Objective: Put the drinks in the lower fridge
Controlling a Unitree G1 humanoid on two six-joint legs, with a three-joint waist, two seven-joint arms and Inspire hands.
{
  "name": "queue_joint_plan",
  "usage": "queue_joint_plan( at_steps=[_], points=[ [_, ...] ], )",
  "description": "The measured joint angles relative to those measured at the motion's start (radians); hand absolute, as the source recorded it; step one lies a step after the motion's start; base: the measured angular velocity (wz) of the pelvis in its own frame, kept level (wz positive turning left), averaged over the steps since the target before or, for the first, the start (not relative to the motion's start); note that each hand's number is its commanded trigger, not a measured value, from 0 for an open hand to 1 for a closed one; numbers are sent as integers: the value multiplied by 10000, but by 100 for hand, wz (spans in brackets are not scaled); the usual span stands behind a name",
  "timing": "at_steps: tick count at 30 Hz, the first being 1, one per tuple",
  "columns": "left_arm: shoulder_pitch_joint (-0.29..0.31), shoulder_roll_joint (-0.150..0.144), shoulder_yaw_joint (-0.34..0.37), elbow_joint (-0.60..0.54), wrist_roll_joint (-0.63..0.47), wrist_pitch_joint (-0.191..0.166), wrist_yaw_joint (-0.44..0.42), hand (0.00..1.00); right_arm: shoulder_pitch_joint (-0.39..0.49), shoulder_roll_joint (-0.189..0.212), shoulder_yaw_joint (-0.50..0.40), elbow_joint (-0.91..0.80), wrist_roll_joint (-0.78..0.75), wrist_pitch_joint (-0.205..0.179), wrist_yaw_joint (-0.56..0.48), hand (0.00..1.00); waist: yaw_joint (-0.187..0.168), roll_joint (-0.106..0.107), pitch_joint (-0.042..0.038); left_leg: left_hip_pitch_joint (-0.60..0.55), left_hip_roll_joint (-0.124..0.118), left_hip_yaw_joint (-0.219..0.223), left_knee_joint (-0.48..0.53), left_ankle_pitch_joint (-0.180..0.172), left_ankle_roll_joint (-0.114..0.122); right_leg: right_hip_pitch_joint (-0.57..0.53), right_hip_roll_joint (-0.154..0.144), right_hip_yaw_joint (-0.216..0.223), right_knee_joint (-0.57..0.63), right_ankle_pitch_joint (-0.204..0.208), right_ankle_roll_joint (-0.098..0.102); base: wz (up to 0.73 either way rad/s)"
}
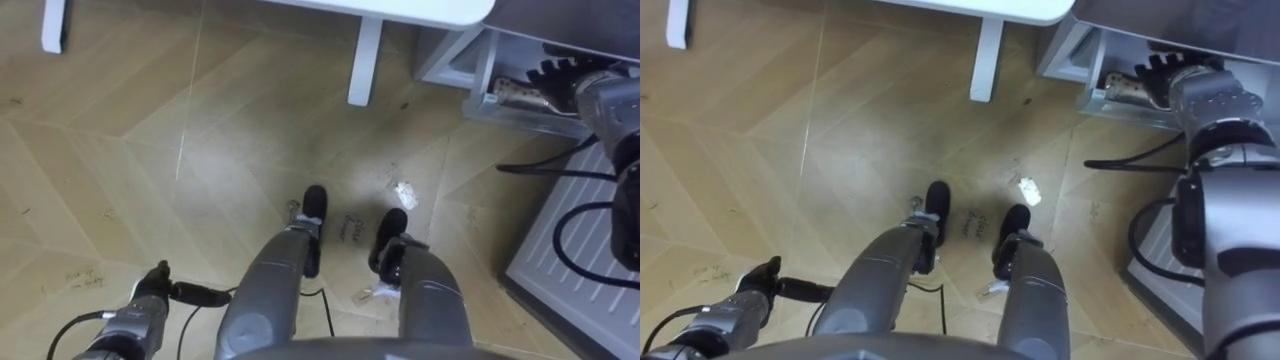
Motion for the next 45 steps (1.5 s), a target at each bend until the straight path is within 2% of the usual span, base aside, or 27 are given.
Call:
queue_joint_plan(
  at_steps=[10,14,21,26,33,37,39,41,45],
  points=[
    [-59,-5,-150,-46,-29,-14,95,0,48,-166,22,220,-105,44,101,0,31,18,-10,-32,27,86,68,-2,3,-23,47,45,9,73,-3,0],
    [-65,-5,-289,-84,-28,-172,219,0,53,-179,18,216,-56,38,95,0,33,23,-13,-31,22,95,78,0,7,-9,16,48,20,79,4,0],
    [-65,-10,-290,-89,-36,-191,227,0,113,-178,19,236,-67,37,88,0,58,42,-8,70,26,145,70,-3,11,89,16,65,25,88,16,0],
    [-63,-22,-268,-92,-40,-195,229,0,472,-178,3,237,-64,39,90,0,80,126,-18,356,47,81,36,-12,20,582,166,-24,-342,119,45,7],
    [-75,-60,-271,-163,-40,-197,76,0,856,-178,9,236,-420,78,613,0,29,135,-19,650,96,6,-27,-13,21,929,149,-150,-384,122,44,2],
    [-76,-53,129,-168,-33,-238,-36,0,1134,-177,2,219,-834,83,935,0,2,143,-25,832,105,-2,-55,-14,19,1179,171,-232,-491,119,47,4],
    [-80,-54,146,-139,-36,-291,-54,0,1273,-177,-8,184,-1204,72,987,0,-5,142,-25,944,94,-1,-50,-16,22,1305,169,-219,-489,115,53,4],
    [-82,-65,174,-50,-44,-448,-55,0,1708,-178,-16,-306,-2236,38,992,0,-74,129,-27,1249,60,3,-190,-23,32,1546,144,-206,-555,88,90,0],
    [-97,-129,480,33,-53,-664,-41,0,2534,-168,-10,-860,-2648,-198,950,0,-161,100,-58,1810,22,-3,-393,-33,43,2147,223,-182,-870,117,138,-1]
  ],
)
